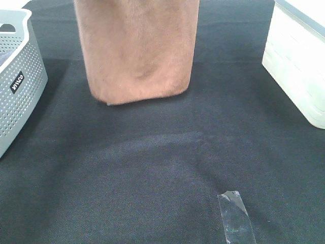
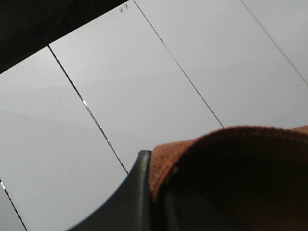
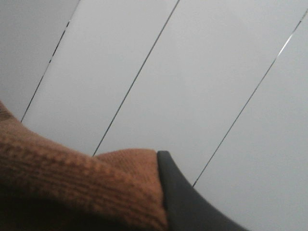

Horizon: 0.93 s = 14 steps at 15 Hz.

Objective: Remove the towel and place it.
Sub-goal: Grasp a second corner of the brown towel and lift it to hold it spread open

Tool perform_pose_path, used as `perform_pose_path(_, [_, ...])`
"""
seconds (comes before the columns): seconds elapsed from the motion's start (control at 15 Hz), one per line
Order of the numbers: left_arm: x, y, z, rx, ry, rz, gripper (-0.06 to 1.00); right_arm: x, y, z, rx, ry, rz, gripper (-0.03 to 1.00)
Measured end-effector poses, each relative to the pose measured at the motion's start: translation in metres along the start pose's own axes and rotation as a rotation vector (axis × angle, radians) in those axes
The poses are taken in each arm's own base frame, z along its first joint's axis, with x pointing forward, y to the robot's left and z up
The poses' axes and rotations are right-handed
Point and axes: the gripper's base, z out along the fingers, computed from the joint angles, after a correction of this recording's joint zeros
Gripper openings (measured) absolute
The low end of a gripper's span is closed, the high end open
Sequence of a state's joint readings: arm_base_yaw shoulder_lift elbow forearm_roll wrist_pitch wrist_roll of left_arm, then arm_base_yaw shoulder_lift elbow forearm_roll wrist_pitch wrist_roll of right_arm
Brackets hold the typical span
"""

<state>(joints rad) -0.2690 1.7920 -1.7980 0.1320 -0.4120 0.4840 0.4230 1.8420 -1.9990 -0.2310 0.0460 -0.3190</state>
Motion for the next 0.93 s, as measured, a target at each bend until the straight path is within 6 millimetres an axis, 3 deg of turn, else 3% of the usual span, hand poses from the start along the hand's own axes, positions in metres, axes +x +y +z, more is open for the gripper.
perform_pose_path(0.2, [0.029,-0.016,0.045,-0.035,-0.042,0.006,0.00,0.029,-0.024,0.028,0.084,-0.037,0.085,0.00])
perform_pose_path(0.4, [0.047,-0.026,0.065,-0.039,-0.028,0.009,0.00,0.048,-0.032,0.037,0.111,-0.023,0.114,0.00])
perform_pose_path(0.6, [0.066,-0.038,0.070,-0.004,0.038,0.008,0.00,0.057,-0.040,0.037,0.118,0.015,0.141,0.00])
perform_pose_path(0.93, [0.089,-0.056,0.066,0.134,0.282,0.010,0.00,0.074,-0.029,0.036,0.021,0.221,0.224,0.00])
